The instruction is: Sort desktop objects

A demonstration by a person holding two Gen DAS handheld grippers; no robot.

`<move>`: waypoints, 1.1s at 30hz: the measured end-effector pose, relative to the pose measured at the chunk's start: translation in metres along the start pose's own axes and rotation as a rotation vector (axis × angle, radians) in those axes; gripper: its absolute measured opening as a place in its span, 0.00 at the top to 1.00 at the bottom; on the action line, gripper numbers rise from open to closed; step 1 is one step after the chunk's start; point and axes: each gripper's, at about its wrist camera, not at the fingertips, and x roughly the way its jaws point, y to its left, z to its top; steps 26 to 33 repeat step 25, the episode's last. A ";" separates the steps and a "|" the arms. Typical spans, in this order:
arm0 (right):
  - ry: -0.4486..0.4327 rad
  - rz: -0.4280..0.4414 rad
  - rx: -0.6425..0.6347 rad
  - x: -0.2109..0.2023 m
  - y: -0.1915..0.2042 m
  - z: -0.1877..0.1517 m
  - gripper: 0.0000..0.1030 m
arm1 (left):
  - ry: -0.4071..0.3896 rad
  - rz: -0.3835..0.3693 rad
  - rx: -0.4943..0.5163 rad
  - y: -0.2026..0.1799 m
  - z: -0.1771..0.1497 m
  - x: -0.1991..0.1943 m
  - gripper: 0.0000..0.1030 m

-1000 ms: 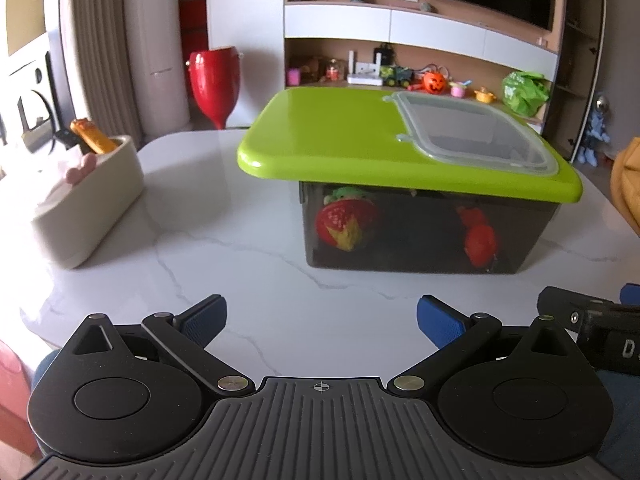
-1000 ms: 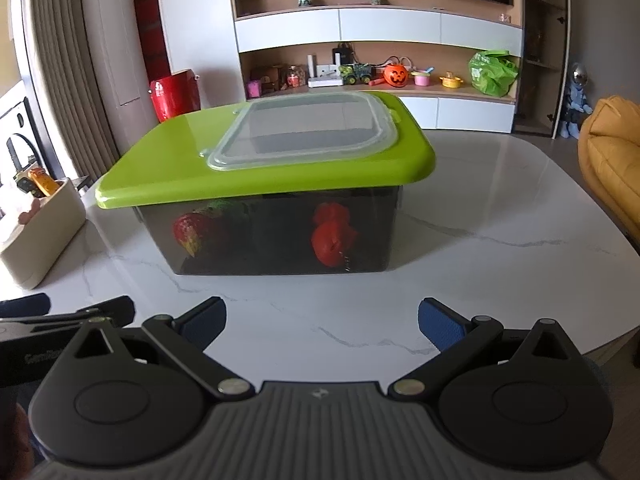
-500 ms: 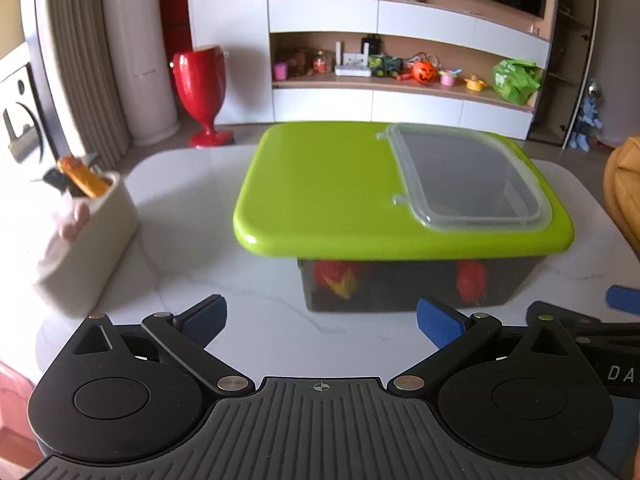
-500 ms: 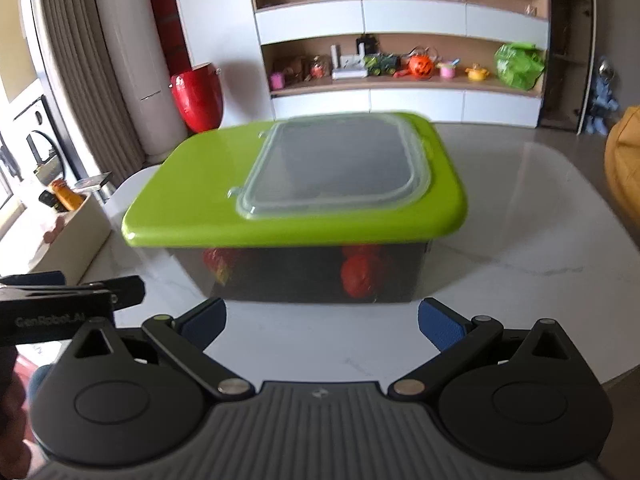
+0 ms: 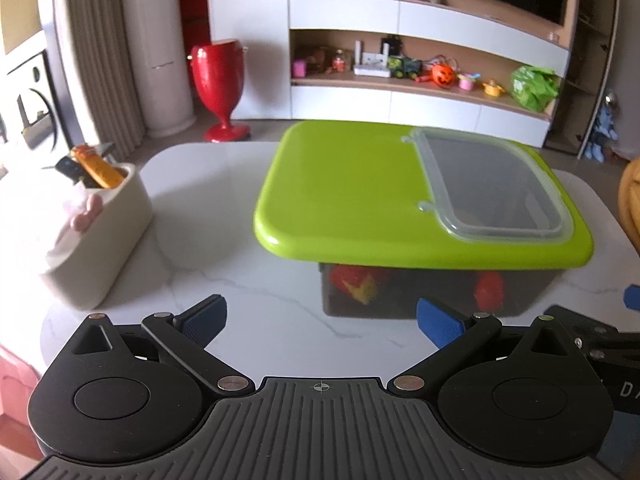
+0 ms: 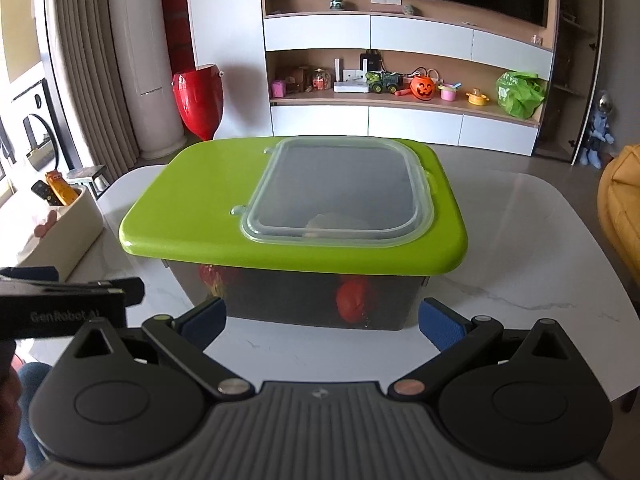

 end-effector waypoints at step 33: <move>0.030 0.006 0.014 0.011 -0.006 -0.013 0.00 | -0.042 -0.004 0.018 -0.004 -0.010 -0.002 0.00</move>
